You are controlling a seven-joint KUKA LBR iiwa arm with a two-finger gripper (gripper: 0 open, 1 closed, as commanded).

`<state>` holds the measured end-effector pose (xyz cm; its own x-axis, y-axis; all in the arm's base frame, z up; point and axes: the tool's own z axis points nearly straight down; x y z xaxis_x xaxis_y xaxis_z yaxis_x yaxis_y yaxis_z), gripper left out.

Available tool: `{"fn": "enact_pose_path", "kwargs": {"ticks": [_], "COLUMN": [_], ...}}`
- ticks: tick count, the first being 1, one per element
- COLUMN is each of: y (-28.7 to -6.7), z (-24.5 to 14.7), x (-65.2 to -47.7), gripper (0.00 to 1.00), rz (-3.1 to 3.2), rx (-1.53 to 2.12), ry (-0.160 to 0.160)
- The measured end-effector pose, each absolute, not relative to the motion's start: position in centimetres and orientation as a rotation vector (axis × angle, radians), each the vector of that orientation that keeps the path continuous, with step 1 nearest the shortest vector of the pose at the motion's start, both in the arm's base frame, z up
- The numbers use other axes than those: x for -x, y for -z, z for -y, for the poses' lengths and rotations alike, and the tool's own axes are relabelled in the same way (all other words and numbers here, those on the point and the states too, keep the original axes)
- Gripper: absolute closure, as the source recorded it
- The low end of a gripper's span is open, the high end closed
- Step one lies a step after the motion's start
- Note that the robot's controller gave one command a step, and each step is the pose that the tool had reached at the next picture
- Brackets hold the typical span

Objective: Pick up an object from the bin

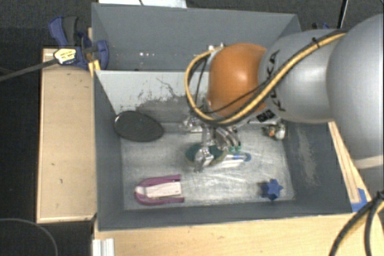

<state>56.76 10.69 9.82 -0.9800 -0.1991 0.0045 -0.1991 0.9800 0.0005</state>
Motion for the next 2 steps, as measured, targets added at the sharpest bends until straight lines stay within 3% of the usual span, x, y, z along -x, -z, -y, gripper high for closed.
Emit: {"fn": "enact_pose_path", "kwargs": {"ticks": [1,2], "y": [-10.2,-26.2], "z": [-10.7,-10.8], "x": [-56.8,-56.7], "gripper": [1.0,1.0], "rz": [3.127,3.129], "rx": [-0.306,-0.391], "ry": [0.0,0.001]}}
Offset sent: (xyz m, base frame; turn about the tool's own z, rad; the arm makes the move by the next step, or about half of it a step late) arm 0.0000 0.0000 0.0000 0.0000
